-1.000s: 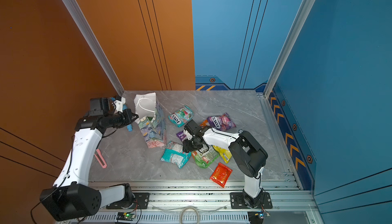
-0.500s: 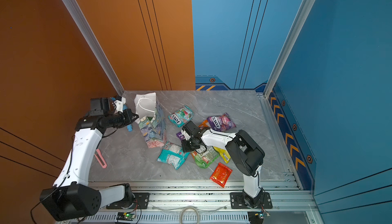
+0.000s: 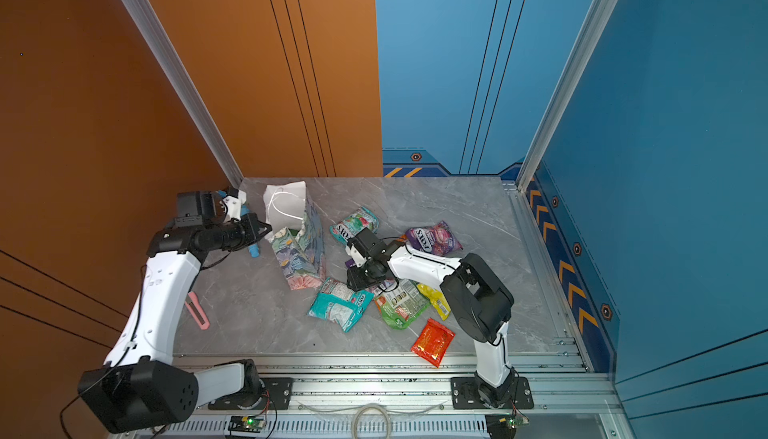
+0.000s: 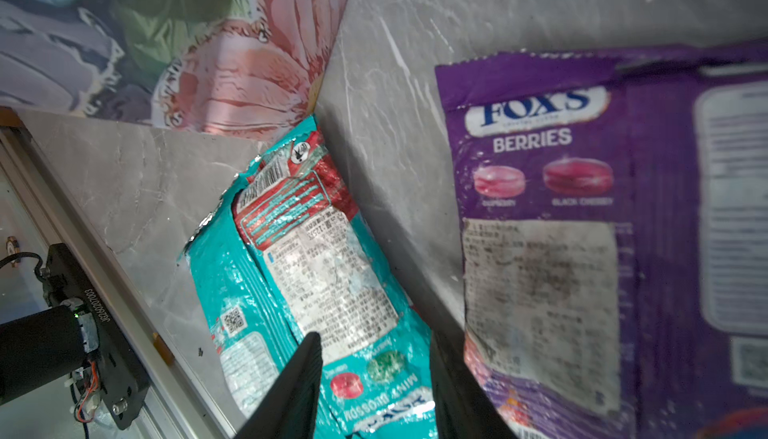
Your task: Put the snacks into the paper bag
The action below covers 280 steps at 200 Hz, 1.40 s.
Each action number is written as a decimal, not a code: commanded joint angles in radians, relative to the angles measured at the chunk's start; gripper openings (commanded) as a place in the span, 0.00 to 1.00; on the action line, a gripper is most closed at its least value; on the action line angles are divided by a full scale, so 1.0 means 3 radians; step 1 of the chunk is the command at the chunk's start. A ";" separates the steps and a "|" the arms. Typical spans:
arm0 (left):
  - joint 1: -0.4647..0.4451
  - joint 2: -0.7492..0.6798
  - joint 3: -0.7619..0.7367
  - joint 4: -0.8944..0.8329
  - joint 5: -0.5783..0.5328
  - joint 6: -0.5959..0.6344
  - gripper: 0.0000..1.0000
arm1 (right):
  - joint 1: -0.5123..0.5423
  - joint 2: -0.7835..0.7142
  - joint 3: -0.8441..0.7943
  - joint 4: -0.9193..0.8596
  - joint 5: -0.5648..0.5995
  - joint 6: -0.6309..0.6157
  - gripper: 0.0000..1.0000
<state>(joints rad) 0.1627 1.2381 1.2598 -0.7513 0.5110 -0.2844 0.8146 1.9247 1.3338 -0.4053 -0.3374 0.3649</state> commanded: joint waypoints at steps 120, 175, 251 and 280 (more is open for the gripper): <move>-0.0006 0.0018 0.0079 -0.0085 0.0063 0.0058 0.00 | -0.0020 0.0277 0.0050 0.0077 -0.0315 0.0039 0.06; 0.0000 0.0017 0.0065 -0.0086 0.0055 0.0053 0.00 | -0.0127 -0.0199 -0.0003 0.0213 -0.0379 0.0284 0.00; -0.0002 0.0029 0.0060 -0.0085 0.0060 0.0048 0.00 | -0.0503 -0.0929 -0.0368 0.0578 -0.0011 0.0711 0.00; -0.0005 0.0035 0.0060 -0.0089 0.0064 0.0048 0.00 | -0.0718 -0.1074 -0.0807 0.0929 0.0039 0.1023 0.00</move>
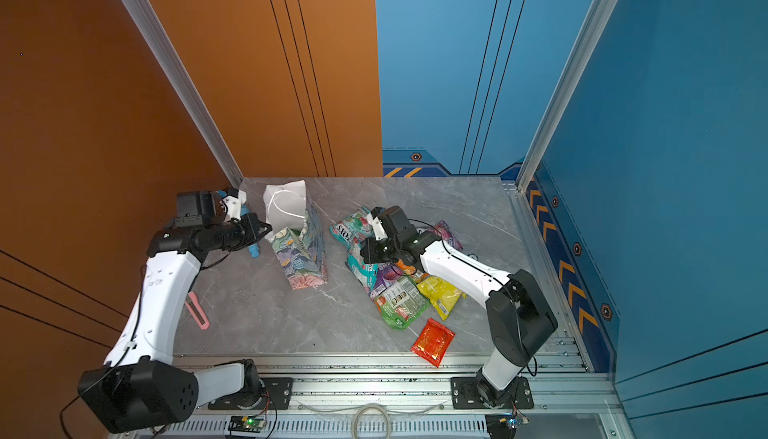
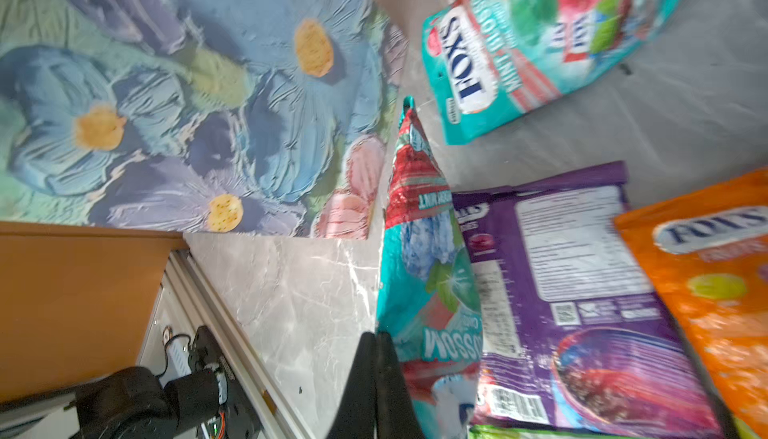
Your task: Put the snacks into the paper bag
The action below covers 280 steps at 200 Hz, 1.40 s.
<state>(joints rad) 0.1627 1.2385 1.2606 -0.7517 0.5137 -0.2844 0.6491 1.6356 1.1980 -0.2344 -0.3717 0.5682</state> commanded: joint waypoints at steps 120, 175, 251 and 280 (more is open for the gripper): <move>-0.0021 0.0080 0.0063 -0.0066 0.0063 0.0043 0.00 | -0.0514 -0.0438 -0.1627 0.1454 0.0085 0.1001 0.57; -0.0030 0.0084 0.0063 -0.0058 0.0066 0.0043 0.00 | -0.0481 -0.0136 -0.1454 0.1395 -0.0054 0.0918 0.56; -0.0035 0.0091 0.0078 -0.0052 0.0084 0.0033 0.00 | -0.0358 0.0259 -0.1365 0.1648 -0.0112 0.1049 0.45; -0.0036 0.0104 0.0082 -0.0054 0.0093 0.0028 0.00 | -0.0369 0.0240 -0.1347 0.1625 -0.0055 0.1037 0.31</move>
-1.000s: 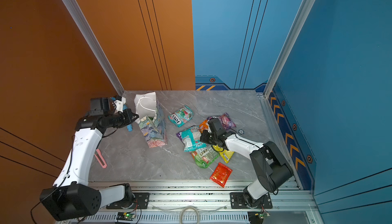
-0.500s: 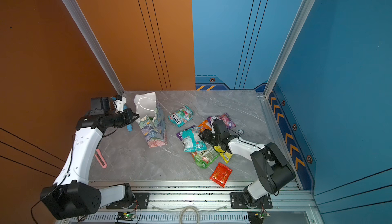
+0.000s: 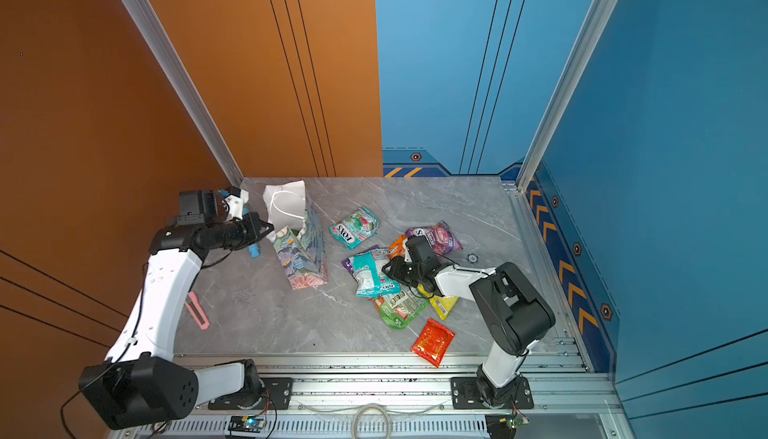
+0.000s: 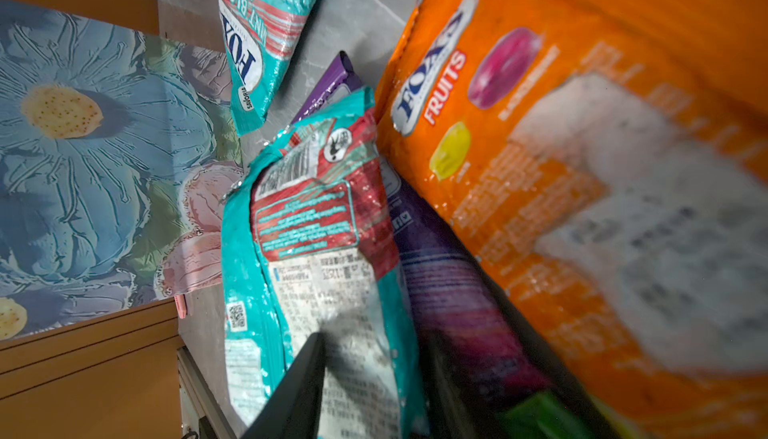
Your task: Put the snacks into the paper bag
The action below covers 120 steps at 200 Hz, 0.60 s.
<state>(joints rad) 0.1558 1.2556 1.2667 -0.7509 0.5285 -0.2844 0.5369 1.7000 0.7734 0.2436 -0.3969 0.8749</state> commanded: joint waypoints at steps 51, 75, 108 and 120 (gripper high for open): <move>-0.0009 0.0032 0.0058 -0.0053 0.0039 0.0033 0.00 | -0.0021 -0.0280 0.0138 -0.0363 0.0359 -0.0197 0.21; -0.0013 0.0035 0.0063 -0.0054 0.0043 0.0031 0.00 | -0.0026 -0.0441 0.0190 -0.0582 0.0547 -0.0345 0.18; -0.0010 0.0038 0.0064 -0.0054 0.0049 0.0033 0.00 | -0.0026 -0.0545 0.0257 -0.0734 0.0610 -0.0452 0.06; -0.0013 0.0039 0.0058 -0.0054 0.0052 0.0033 0.00 | -0.0026 -0.0531 0.0294 -0.0769 0.0583 -0.0476 0.11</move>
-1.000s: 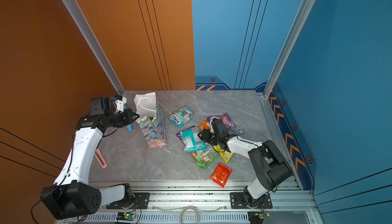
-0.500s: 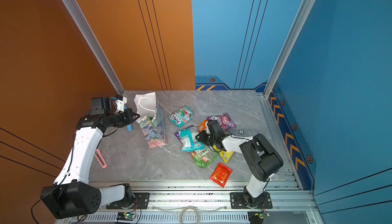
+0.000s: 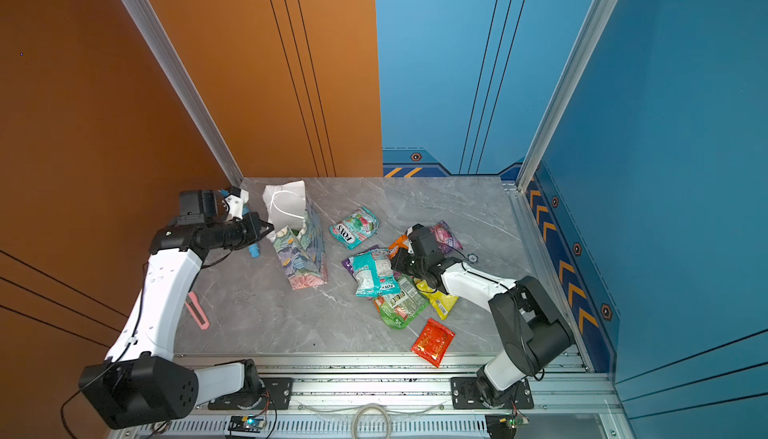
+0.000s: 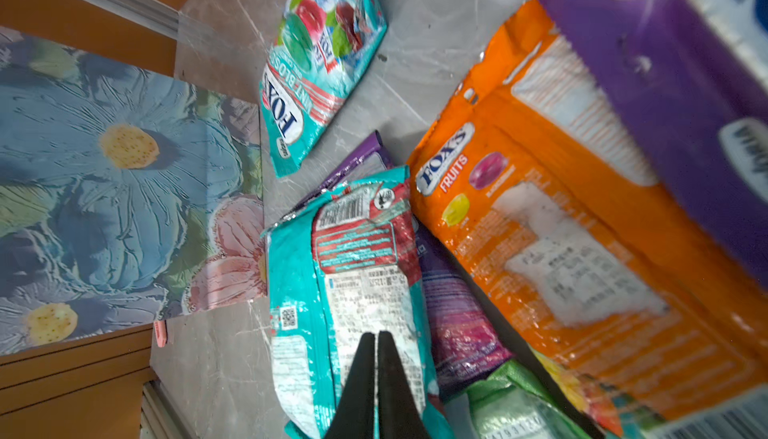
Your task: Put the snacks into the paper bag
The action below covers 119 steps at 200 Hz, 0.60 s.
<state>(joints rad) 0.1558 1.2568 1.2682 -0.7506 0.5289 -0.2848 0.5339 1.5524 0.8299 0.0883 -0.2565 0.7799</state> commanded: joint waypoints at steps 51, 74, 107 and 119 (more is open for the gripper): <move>-0.0018 0.0030 0.0055 -0.0055 0.0052 0.0033 0.00 | 0.0000 0.0263 0.0169 -0.0207 -0.0137 -0.0163 0.39; -0.0016 0.0035 0.0049 -0.0055 0.0055 0.0031 0.00 | 0.0030 0.0386 0.0191 -0.0113 -0.0247 -0.0125 0.49; -0.0015 0.0029 0.0045 -0.0055 0.0047 0.0034 0.00 | 0.0073 0.0515 0.0222 -0.0033 -0.0273 -0.0084 0.48; -0.0014 0.0032 0.0046 -0.0055 0.0047 0.0034 0.00 | 0.0078 0.0528 0.0220 -0.0006 -0.0265 -0.0066 0.42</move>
<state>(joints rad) 0.1558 1.2568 1.2682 -0.7506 0.5293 -0.2848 0.5495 1.6943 0.8669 0.0463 -0.3180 0.7425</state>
